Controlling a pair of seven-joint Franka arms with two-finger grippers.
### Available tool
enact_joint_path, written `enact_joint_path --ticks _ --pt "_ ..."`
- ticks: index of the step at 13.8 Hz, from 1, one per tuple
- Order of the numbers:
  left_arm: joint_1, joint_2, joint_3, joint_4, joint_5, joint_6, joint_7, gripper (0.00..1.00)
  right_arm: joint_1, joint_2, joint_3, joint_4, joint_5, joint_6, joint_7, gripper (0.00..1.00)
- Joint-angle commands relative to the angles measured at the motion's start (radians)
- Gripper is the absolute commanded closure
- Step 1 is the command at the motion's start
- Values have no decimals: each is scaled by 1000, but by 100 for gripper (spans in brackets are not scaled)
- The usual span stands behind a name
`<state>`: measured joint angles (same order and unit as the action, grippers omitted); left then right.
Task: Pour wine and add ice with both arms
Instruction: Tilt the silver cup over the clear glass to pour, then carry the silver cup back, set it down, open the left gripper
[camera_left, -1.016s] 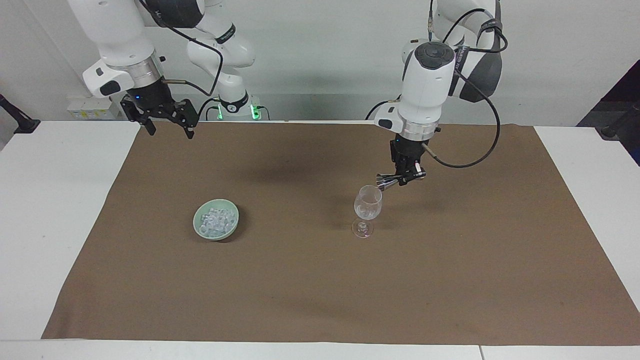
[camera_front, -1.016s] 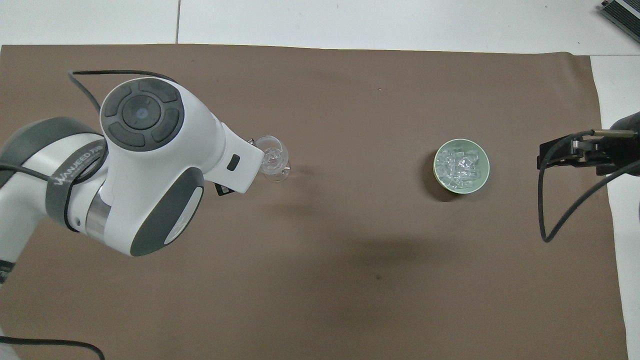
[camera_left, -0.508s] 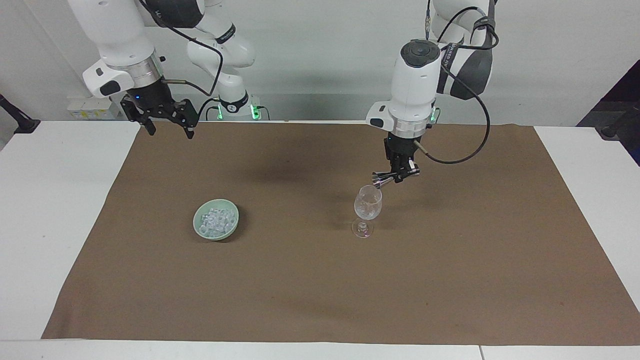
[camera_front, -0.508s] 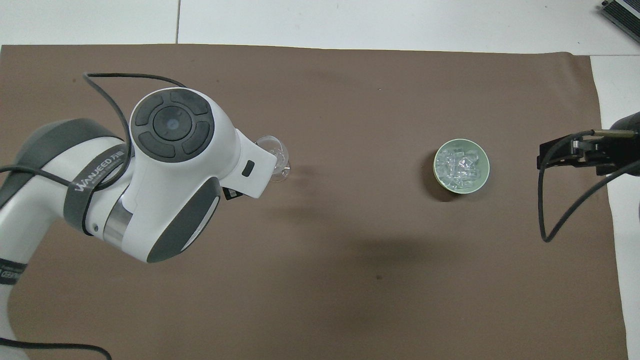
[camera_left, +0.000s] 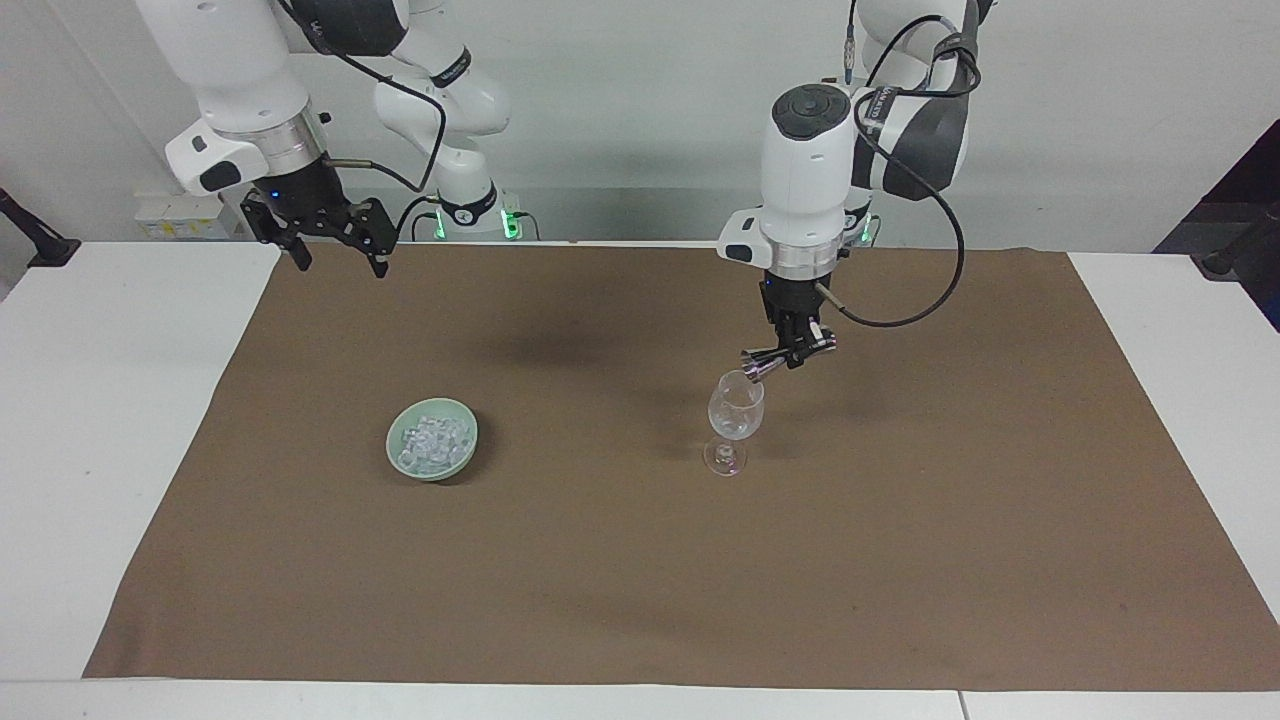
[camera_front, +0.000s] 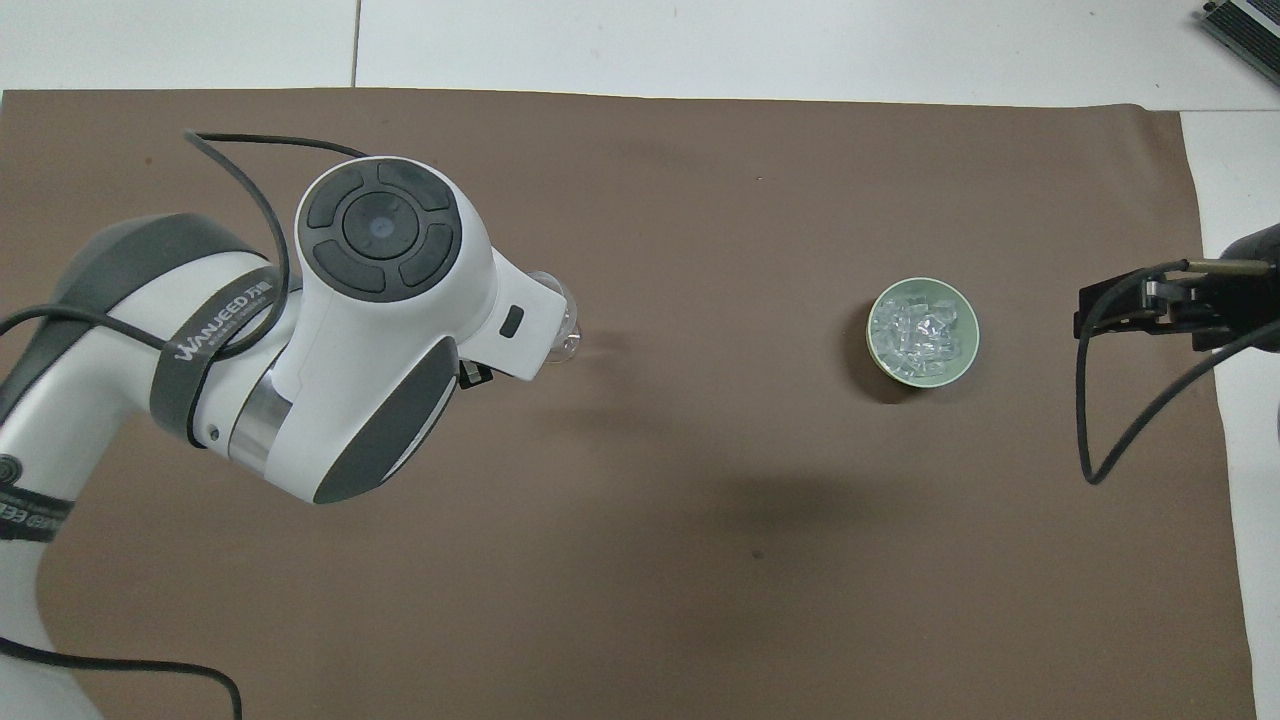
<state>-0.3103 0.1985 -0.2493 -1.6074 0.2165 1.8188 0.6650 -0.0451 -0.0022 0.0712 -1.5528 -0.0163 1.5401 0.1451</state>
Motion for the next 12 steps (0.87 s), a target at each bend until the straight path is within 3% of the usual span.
enact_joint_path --ticks 1,5,8,12 --pt "-23 15 15 46 24 -33 -24 100 -13 7 4 8 16 6 -29 0" --pt "-3 9 21 72 -38 -30 -12 100 -13 5 4 8 16 6 -29 0" --pt "78 7 19 76 -132 -26 23 100 -13 5 4 8 16 6 -29 0" --pt "241 7 19 75 -331 -15 319 100 -13 7 4 8 16 6 -29 0"
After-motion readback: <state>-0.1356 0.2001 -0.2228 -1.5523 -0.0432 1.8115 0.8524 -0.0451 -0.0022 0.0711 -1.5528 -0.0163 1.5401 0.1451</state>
